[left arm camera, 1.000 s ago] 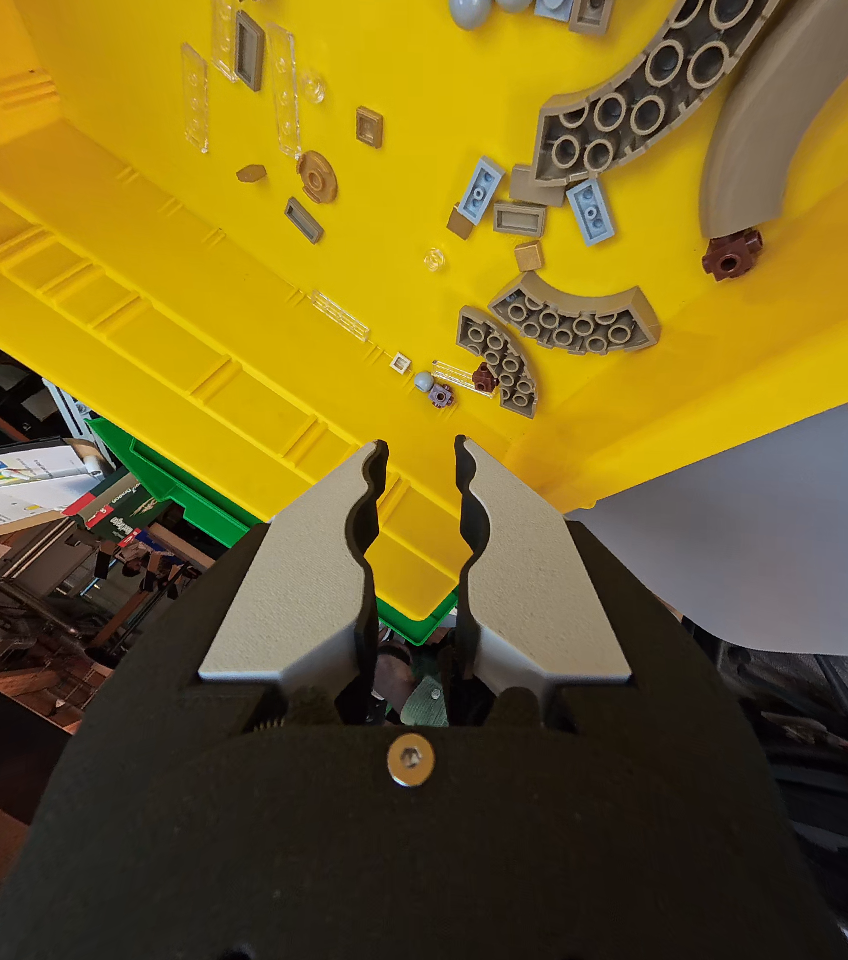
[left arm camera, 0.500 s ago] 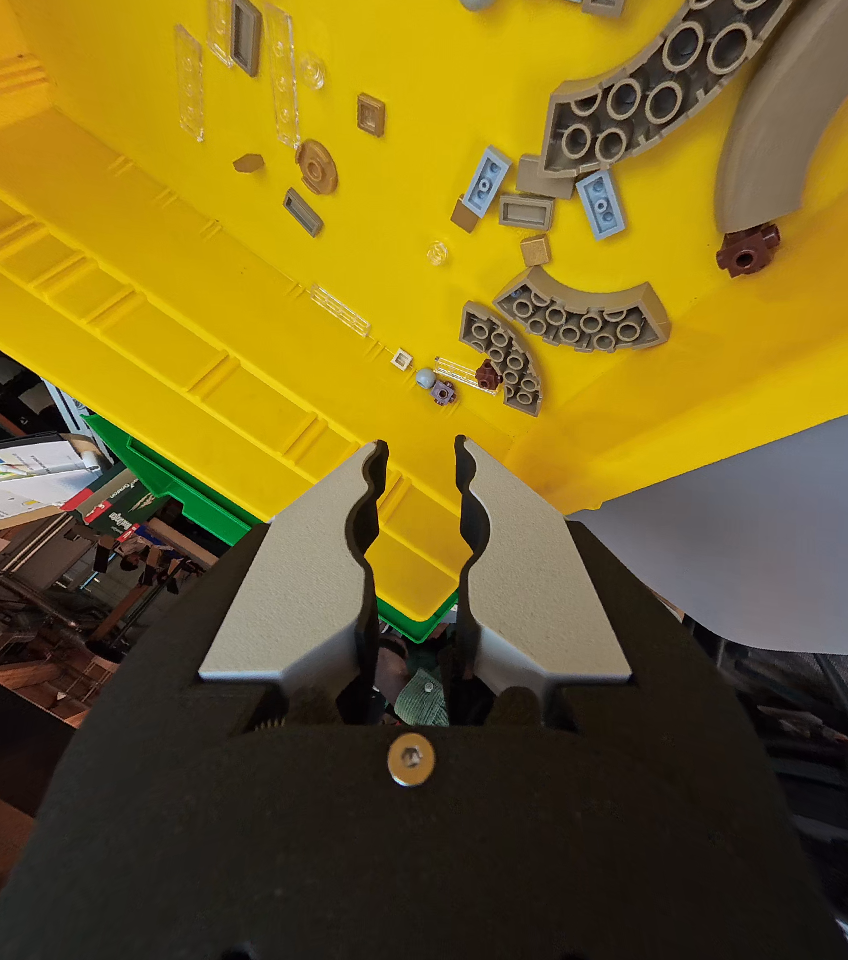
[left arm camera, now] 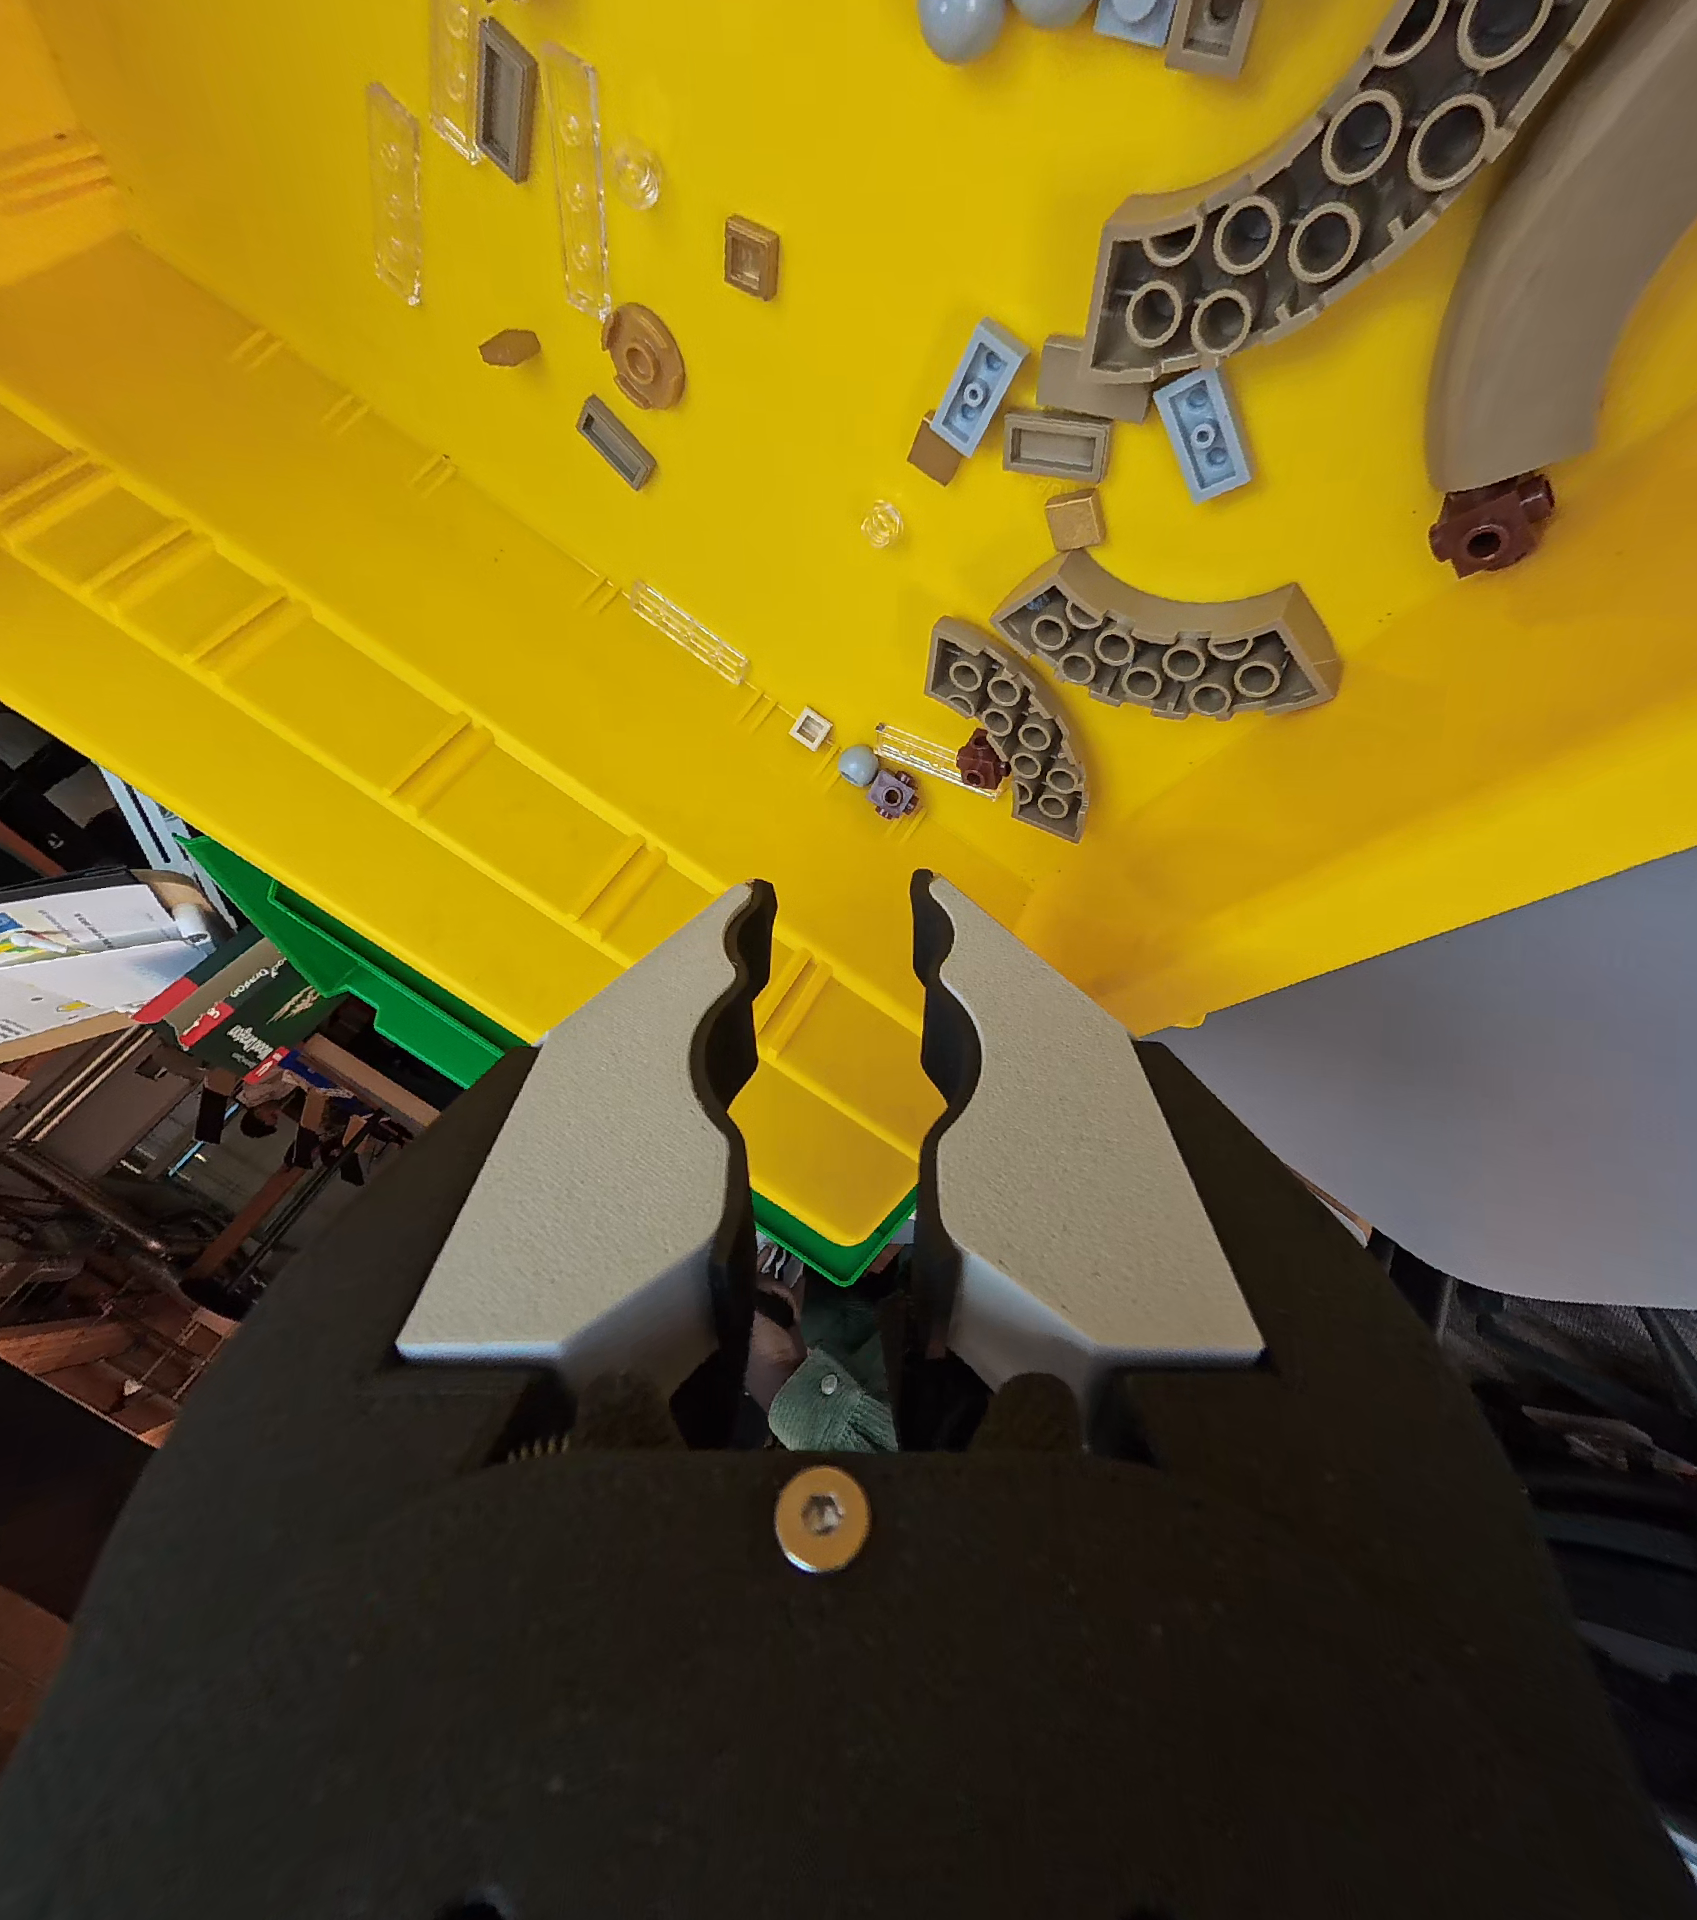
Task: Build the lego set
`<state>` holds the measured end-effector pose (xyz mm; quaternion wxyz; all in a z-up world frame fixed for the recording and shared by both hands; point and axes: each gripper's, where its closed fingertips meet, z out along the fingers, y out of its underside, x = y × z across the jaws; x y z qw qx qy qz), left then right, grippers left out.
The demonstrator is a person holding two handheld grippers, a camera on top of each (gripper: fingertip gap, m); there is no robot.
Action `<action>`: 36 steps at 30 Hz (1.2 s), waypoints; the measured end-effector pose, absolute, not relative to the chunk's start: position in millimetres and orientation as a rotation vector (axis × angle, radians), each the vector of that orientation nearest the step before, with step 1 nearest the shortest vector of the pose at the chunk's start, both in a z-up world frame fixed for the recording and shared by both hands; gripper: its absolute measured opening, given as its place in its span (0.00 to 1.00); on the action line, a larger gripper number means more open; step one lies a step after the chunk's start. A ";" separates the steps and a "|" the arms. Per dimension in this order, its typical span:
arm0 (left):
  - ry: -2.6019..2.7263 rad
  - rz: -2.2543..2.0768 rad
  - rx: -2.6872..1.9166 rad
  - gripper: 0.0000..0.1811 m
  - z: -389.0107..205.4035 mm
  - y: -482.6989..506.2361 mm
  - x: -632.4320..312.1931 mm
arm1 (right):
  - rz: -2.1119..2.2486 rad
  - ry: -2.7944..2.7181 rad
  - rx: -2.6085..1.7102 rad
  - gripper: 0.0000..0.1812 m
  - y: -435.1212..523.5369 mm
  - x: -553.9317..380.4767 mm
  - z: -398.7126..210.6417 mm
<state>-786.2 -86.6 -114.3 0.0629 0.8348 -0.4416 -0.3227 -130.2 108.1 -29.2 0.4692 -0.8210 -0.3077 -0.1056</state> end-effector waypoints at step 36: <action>-1.182 -1.152 3.261 0.19 -8.1 -39.1 -688.3 | -0.334 -0.684 -1.780 0.26 109.4 -143.7 7.7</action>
